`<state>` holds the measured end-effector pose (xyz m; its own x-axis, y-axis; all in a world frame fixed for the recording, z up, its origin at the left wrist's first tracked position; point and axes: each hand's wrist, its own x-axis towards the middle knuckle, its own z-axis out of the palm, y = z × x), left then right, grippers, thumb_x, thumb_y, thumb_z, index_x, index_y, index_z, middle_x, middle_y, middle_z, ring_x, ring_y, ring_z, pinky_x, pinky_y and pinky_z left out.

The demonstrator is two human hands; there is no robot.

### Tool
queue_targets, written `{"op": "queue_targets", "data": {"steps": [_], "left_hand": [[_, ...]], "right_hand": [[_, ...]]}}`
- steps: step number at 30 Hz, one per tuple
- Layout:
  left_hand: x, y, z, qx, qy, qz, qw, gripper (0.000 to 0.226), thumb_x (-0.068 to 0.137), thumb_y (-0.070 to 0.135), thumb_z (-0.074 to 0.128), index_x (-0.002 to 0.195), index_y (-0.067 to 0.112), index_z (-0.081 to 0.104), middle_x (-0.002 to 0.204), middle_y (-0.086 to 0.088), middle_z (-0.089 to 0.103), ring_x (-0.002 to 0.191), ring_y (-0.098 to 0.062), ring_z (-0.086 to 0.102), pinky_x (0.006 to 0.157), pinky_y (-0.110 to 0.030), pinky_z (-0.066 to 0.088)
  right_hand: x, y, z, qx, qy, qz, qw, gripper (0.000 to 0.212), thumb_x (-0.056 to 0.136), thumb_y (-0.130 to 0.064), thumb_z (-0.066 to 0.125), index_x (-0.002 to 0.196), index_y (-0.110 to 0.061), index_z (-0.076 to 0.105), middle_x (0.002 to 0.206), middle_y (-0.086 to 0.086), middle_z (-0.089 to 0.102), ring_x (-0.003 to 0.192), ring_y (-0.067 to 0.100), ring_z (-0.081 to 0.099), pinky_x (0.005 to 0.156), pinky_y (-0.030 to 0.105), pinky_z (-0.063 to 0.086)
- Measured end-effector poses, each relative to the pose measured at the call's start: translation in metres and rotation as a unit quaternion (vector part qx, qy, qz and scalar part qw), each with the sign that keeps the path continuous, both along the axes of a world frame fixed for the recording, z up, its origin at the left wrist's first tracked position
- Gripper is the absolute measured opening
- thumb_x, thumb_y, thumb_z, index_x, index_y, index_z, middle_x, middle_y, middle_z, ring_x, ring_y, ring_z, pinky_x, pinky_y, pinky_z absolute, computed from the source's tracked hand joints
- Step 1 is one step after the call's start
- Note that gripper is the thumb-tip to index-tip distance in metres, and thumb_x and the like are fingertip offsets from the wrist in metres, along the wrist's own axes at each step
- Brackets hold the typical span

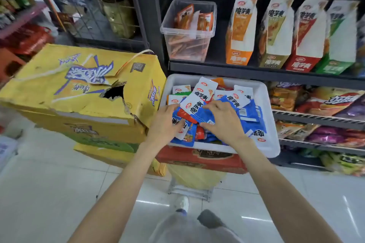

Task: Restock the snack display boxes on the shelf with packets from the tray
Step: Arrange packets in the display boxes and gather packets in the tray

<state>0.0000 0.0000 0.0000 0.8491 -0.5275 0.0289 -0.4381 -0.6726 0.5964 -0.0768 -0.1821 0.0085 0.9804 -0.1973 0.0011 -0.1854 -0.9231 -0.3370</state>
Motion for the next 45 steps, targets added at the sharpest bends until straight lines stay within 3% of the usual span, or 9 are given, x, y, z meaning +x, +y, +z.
{"op": "queue_targets", "data": {"steps": [8,12,14,16,19,23,28,36,45], "left_hand": [[0.015,-0.010,-0.009,-0.133,0.056,0.037,0.989,0.040,0.092,0.023,0.059,0.131,0.018,0.050,0.128,0.004,0.054,0.114,-0.004,0.048,0.089,-0.014,0.041],[0.015,-0.025,0.008,-0.306,0.201,0.113,0.924,0.036,0.093,0.022,0.058,0.128,0.026,0.050,0.125,0.008,0.056,0.111,-0.001,0.055,0.087,-0.014,0.045],[0.011,-0.034,0.023,-0.390,0.343,0.124,0.846,0.040,0.093,0.025,0.059,0.131,0.028,0.048,0.121,0.007,0.059,0.102,-0.001,0.062,0.082,-0.019,0.051],[0.009,-0.045,0.034,-0.406,0.447,0.091,0.792,0.046,0.091,0.025,0.061,0.134,0.030,0.045,0.119,0.001,0.063,0.101,-0.010,0.066,0.083,-0.026,0.055],[0.005,-0.060,0.044,-0.368,0.469,0.024,0.803,0.053,0.088,0.026,0.064,0.136,0.037,0.042,0.117,0.002,0.065,0.101,-0.011,0.066,0.078,-0.026,0.056],[0.003,-0.071,0.046,-0.286,0.314,-0.029,0.905,0.059,0.084,0.017,0.070,0.132,0.036,0.043,0.105,0.006,0.064,0.085,0.005,0.064,0.065,-0.013,0.051],[0.012,-0.081,0.047,-0.158,0.195,-0.141,0.958,0.068,0.080,0.015,0.075,0.123,0.055,0.041,0.105,0.004,0.065,0.078,-0.004,0.064,0.076,-0.025,0.054],[-0.025,-0.133,0.078,-0.038,-0.017,-0.291,0.956,0.073,0.086,0.018,0.069,0.127,0.060,0.026,0.100,0.019,0.054,0.084,-0.002,0.053,0.078,-0.024,0.044],[-0.137,-0.289,0.064,-0.126,0.054,-0.273,0.952,0.062,0.084,0.016,0.069,0.136,0.038,0.044,0.099,0.017,0.063,0.087,0.000,0.062,0.078,-0.029,0.053]], "right_hand": [[0.021,0.004,-0.009,-0.070,0.109,0.037,0.991,0.065,0.091,-0.030,0.059,0.148,-0.026,0.028,0.144,0.004,0.040,0.130,0.028,0.037,0.091,0.039,0.046],[0.018,-0.007,0.008,0.078,-0.038,-0.062,0.994,0.040,0.100,-0.019,0.044,0.140,-0.023,0.045,0.094,0.015,0.069,0.078,0.032,0.063,0.058,0.037,0.045],[0.012,-0.010,0.025,0.289,-0.128,-0.182,0.931,0.031,0.100,-0.019,0.047,0.131,-0.021,0.051,0.097,0.013,0.070,0.077,0.026,0.067,0.063,0.039,0.053],[0.006,-0.007,0.040,0.547,-0.167,-0.260,0.778,0.020,0.097,-0.015,0.054,0.115,-0.023,0.058,0.103,0.003,0.071,0.084,0.016,0.069,0.070,0.035,0.058],[-0.001,-0.006,0.043,0.661,-0.157,-0.260,0.686,0.019,0.094,-0.009,0.056,0.103,-0.025,0.061,0.097,0.001,0.073,0.086,0.021,0.070,0.079,0.042,0.056],[-0.009,-0.007,0.036,0.632,-0.159,-0.275,0.707,0.031,0.089,-0.006,0.062,0.119,-0.013,0.055,0.105,0.008,0.071,0.094,0.026,0.069,0.081,0.042,0.057],[-0.026,-0.031,0.043,0.533,-0.208,-0.304,0.762,0.038,0.090,-0.010,0.062,0.124,-0.015,0.047,0.092,0.004,0.066,0.077,0.008,0.064,0.061,0.019,0.051],[-0.079,-0.111,0.054,0.437,-0.207,-0.248,0.839,0.021,0.087,-0.012,0.068,0.105,-0.008,0.058,0.088,-0.005,0.070,0.062,0.002,0.065,0.048,0.021,0.048],[-0.211,-0.259,0.066,0.428,-0.188,-0.225,0.855,0.006,0.092,-0.010,0.061,0.097,-0.010,0.061,0.092,0.005,0.069,0.070,0.003,0.069,0.056,0.017,0.052]]}}
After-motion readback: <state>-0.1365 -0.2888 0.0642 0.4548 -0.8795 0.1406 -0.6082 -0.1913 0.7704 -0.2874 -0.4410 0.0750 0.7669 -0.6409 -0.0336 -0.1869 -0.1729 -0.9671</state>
